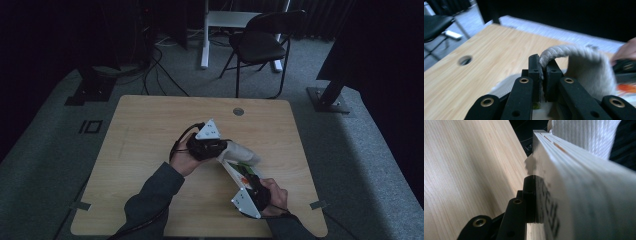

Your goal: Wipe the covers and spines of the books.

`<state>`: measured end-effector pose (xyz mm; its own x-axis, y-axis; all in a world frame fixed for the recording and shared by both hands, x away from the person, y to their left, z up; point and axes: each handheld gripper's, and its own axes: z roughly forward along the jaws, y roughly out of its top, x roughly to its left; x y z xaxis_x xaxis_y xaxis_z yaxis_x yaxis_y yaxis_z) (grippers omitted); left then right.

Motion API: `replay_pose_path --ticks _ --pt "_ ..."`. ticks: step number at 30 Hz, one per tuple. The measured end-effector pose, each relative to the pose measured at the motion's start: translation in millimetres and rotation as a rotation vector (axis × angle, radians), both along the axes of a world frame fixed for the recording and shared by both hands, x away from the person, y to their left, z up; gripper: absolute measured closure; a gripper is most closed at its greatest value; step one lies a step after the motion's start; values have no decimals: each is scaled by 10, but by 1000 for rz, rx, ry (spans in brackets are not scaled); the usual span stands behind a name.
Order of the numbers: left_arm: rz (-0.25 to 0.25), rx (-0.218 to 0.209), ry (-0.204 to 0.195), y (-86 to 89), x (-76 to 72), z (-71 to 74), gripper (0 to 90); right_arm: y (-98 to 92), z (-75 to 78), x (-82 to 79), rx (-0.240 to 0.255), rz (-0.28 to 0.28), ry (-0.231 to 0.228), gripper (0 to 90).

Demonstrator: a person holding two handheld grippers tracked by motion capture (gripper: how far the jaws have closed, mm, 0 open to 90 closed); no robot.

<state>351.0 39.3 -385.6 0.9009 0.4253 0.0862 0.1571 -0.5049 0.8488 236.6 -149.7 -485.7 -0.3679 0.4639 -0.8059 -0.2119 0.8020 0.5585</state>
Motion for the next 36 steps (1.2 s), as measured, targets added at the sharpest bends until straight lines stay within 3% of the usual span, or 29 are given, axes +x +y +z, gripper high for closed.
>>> replay_pose_path --ticks 3,6,12,19,25,36 --pt "27 51 -26 -22 6 -35 865 2 3 0 -1 -2 -8 780" --pt "47 75 -38 -22 27 -53 865 1 8 -1 -3 2 -10 780" --pt "95 103 -35 22 126 -113 865 10 13 -12 -1 5 -10 780" --pt "132 105 -19 60 205 -159 865 11 19 -13 -4 9 -20 780" --pt "103 107 2 43 205 -181 866 19 10 -18 -11 1 -17 780" --pt "-1 116 9 -79 86 -179 867 14 16 -14 -11 -2 -20 780"
